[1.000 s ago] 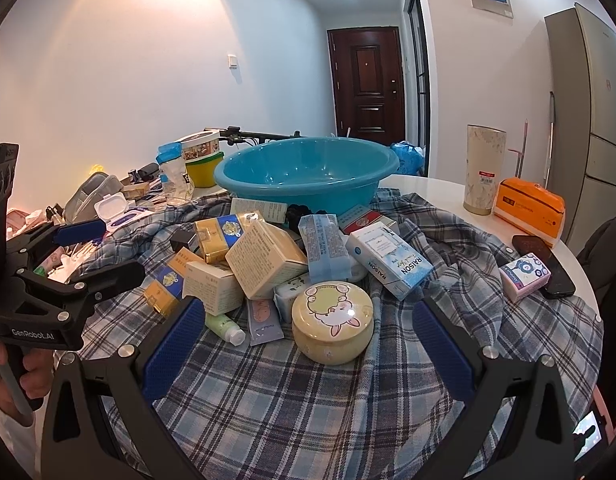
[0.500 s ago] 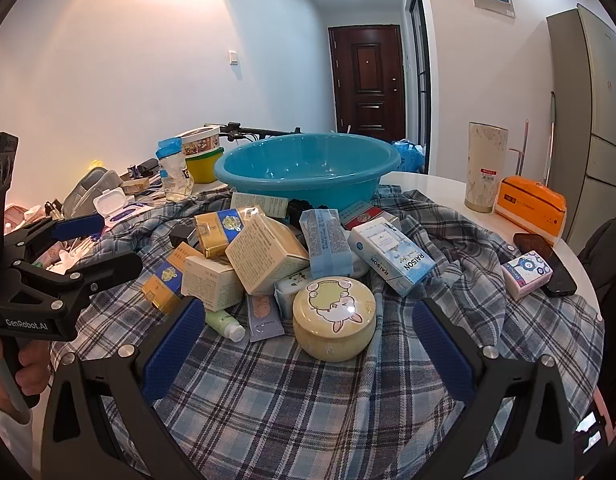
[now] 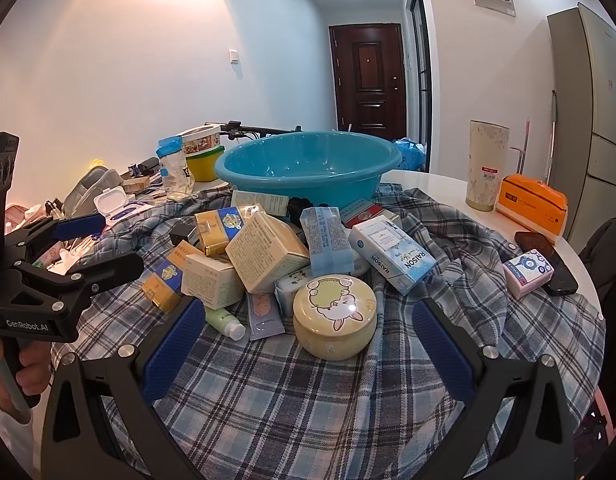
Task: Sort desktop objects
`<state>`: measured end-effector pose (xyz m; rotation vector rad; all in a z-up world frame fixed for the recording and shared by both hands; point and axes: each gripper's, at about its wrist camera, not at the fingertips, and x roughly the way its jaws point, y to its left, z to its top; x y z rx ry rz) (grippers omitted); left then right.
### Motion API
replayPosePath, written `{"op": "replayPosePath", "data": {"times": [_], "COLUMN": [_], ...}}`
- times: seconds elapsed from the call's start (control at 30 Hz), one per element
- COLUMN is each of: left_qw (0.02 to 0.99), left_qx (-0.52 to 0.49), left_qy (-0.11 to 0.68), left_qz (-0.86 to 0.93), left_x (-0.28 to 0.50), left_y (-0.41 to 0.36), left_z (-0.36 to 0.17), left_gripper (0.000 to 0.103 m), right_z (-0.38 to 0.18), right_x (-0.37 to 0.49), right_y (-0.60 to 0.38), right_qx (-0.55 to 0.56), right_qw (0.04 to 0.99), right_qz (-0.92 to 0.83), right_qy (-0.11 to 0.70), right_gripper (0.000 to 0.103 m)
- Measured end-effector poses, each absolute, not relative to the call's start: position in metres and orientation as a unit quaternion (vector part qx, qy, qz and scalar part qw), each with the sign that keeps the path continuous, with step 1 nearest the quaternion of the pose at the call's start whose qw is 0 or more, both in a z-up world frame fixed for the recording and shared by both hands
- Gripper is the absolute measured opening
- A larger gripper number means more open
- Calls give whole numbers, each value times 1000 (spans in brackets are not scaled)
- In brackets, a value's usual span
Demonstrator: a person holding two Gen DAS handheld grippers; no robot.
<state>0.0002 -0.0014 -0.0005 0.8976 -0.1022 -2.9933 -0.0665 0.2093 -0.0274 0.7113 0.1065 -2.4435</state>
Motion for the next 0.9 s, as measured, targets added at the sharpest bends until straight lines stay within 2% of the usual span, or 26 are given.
{"op": "replayPosePath", "data": {"times": [0.9], "left_qw": [10], "left_qx": [289], "left_qy": [-35], "left_qz": [-957], "left_x": [0], "left_y": [0], "left_z": [-3], "left_gripper": [103], "right_z": [-32], "right_x": [-69], "right_y": [212], "right_qx": [269], "right_qw": [305], "right_qz": [-913], "right_qy": [38], "right_gripper": [103]}}
